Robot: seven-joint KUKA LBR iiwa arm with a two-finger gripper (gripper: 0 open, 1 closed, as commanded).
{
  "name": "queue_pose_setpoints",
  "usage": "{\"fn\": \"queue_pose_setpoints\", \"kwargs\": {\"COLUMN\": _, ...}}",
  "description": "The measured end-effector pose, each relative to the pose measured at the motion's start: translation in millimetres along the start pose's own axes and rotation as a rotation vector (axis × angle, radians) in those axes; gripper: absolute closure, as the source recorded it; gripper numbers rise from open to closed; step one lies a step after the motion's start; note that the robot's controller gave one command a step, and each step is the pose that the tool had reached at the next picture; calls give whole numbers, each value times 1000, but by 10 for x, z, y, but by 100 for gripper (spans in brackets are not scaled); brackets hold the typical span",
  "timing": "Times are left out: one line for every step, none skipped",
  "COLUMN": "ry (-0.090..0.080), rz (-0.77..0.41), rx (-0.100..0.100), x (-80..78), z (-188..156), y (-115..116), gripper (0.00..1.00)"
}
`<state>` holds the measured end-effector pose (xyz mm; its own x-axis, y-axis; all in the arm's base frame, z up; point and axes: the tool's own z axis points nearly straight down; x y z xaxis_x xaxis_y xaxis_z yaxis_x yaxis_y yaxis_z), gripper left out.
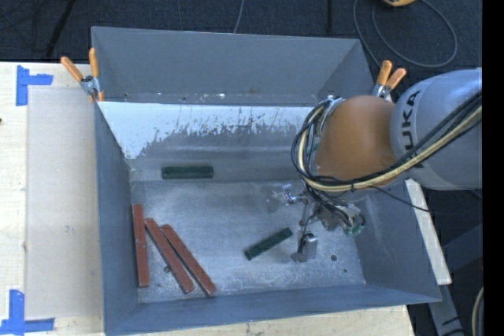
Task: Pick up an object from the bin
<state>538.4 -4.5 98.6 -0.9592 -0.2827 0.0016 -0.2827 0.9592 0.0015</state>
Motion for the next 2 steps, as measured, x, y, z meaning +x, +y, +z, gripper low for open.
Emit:
{"fn": "queue_pose_setpoints", "kwargs": {"ry": -2, "rz": -107, "rx": 1, "x": -203, "z": 259, "y": 207, "gripper": 100}}
{"fn": "queue_pose_setpoints", "kwargs": {"ry": -2, "rz": -107, "rx": 1, "x": -203, "z": 259, "y": 207, "gripper": 100}}
